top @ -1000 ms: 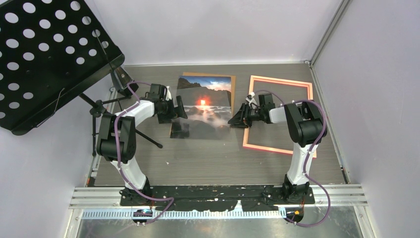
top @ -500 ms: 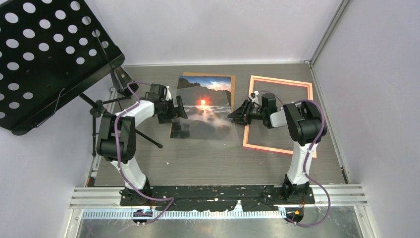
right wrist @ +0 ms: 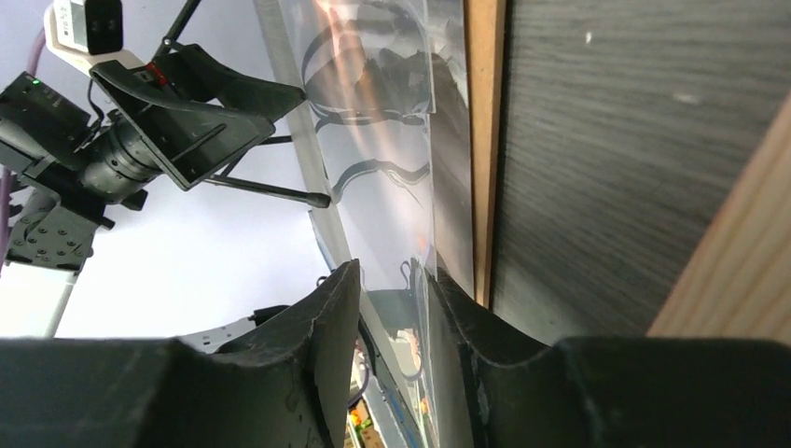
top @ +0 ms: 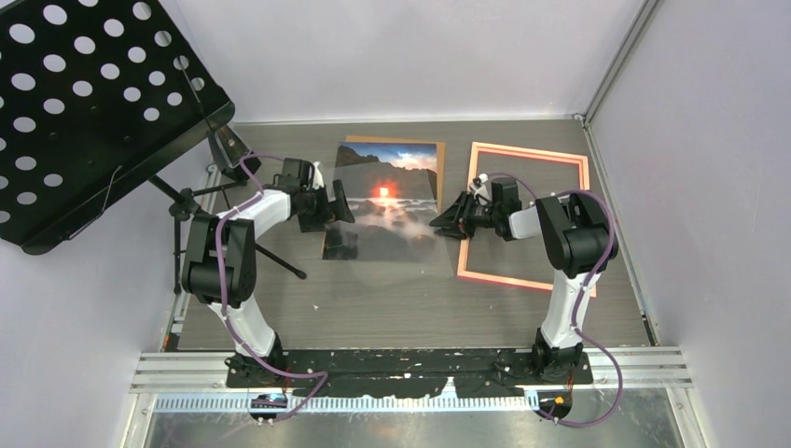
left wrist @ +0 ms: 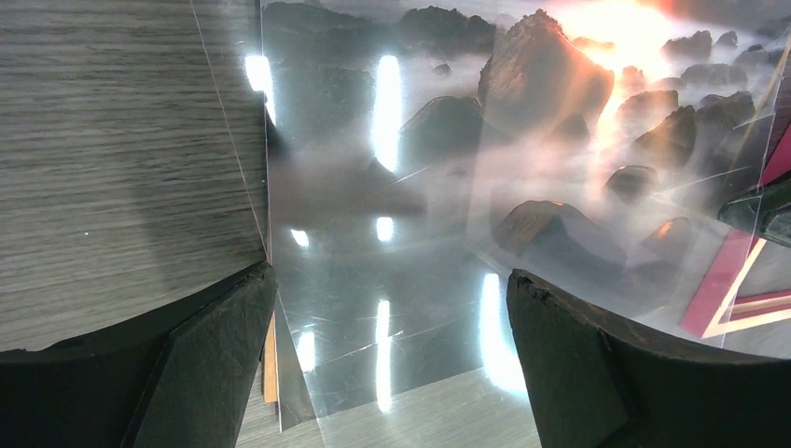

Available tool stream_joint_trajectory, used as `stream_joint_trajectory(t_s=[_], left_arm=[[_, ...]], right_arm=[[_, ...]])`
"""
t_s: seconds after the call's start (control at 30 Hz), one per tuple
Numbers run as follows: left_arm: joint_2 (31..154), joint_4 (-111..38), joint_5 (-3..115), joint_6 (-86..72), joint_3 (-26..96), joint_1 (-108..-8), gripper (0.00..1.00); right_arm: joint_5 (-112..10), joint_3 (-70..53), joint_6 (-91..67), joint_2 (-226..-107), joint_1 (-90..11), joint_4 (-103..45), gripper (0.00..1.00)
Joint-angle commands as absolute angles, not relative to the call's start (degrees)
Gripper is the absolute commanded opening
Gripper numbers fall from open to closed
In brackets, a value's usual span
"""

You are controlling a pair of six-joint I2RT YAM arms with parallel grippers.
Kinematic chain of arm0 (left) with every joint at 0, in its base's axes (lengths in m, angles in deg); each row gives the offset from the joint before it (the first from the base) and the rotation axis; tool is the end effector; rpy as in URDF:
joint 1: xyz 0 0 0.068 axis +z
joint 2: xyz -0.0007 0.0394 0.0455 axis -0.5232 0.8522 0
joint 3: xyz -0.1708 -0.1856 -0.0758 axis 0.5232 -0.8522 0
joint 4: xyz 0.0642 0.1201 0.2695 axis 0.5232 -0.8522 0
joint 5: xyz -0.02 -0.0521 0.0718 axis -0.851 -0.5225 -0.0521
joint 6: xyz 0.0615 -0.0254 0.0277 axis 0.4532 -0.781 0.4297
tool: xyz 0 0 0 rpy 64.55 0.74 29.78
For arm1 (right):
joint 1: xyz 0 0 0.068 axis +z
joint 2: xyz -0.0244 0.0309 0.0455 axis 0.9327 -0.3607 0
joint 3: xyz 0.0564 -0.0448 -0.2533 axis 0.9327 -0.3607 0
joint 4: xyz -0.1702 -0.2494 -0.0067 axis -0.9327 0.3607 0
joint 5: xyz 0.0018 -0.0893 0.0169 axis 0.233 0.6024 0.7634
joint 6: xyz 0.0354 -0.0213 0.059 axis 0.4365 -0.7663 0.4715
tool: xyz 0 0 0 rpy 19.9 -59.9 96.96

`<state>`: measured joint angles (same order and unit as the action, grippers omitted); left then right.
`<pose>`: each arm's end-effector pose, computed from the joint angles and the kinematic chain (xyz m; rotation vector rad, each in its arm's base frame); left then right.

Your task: Put the photo into the frame

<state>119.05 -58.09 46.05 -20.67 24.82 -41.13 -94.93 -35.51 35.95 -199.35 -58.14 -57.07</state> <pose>0.3895 -0.0850 0.1130 -0.2341 2.6481 -0.6276 0.3707 0.1179 0.0406 0.3689 2.4016 1.5895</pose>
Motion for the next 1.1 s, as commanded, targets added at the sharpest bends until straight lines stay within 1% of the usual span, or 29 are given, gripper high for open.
stream_joint_trajectory(t_s=[0.0, 0.1, 0.23, 0.33, 0.4, 0.5, 0.63, 0.8, 1.07], left_arm=[[121.6, -58.9, 39.7, -20.7, 21.3, -43.1, 0.99], [121.3, -58.0, 37.8, -20.6, 21.1, -43.6, 0.99], [121.2, -57.2, 35.5, -20.6, 21.2, -43.9, 0.99], [121.3, -57.0, 34.9, -20.6, 21.1, -43.9, 0.99], [121.4, -56.8, 34.3, -20.5, 21.0, -43.9, 0.99], [121.6, -56.8, 34.1, -20.5, 21.1, -43.9, 0.99], [121.7, -56.8, 34.4, -20.6, 21.1, -43.9, 0.99], [121.7, -56.9, 35.0, -20.6, 21.0, -43.9, 0.99], [121.7, -56.9, 35.3, -20.7, 21.1, -44.0, 0.99]], right_arm=[[-92.6, -34.2, 31.0, -193.4, -55.6, -51.3, 0.39], [-93.3, -34.2, 31.3, -193.4, -55.4, -52.7, 0.41], [-96.6, -34.2, 33.3, -195.3, -55.4, -59.4, 0.44], [-98.2, -32.8, 31.3, -196.7, -55.4, -59.0, 0.45], [-99.0, -30.4, 26.1, -197.6, -55.4, -54.1, 0.45], [-97.7, -23.9, 16.3, -199.0, -55.5, -38.2, 0.45], [-94.4, -20.0, 7.4, -200.1, -55.5, -26.4, 0.44], [-89.5, -18.6, 2.4, -199.4, -55.8, -18.8, 0.43], [-86.3, -15.0, -5.1, -198.2, -55.9, -7.5, 0.43]])
